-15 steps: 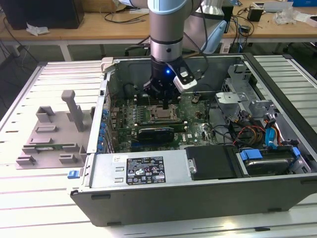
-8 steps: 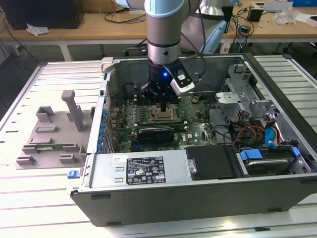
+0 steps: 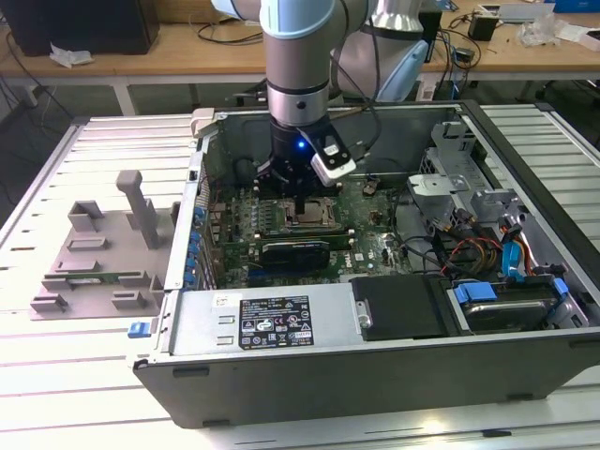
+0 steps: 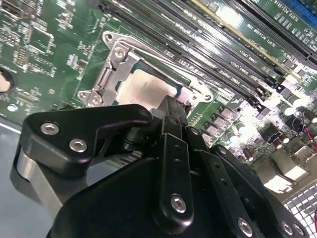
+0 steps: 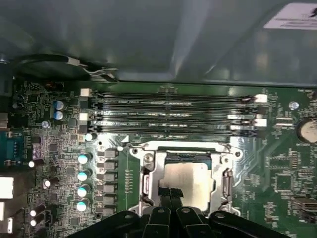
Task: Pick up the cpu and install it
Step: 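Close the cpu cover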
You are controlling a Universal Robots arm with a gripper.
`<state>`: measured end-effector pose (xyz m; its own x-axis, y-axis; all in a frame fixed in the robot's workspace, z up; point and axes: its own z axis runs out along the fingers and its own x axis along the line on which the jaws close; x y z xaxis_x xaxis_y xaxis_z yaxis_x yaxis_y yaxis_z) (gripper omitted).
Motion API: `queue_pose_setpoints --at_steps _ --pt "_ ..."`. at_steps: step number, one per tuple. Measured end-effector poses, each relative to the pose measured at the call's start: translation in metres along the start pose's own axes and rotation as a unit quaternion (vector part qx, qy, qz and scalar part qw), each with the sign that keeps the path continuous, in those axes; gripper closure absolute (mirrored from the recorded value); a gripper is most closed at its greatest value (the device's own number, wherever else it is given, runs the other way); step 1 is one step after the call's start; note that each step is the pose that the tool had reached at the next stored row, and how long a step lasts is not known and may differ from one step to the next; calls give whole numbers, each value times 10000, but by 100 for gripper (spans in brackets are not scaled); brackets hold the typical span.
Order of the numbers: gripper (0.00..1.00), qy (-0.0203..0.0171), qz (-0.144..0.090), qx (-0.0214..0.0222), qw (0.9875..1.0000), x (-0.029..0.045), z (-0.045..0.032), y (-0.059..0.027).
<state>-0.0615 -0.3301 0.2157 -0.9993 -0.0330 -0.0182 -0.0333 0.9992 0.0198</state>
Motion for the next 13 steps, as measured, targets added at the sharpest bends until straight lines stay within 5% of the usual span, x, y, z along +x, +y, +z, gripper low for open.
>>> queue_pose_setpoints --at_steps 6,13 --pt "89 0 0 0 10000 114 65 3" --pt "89 2 0 -1 10000 140 125 1"
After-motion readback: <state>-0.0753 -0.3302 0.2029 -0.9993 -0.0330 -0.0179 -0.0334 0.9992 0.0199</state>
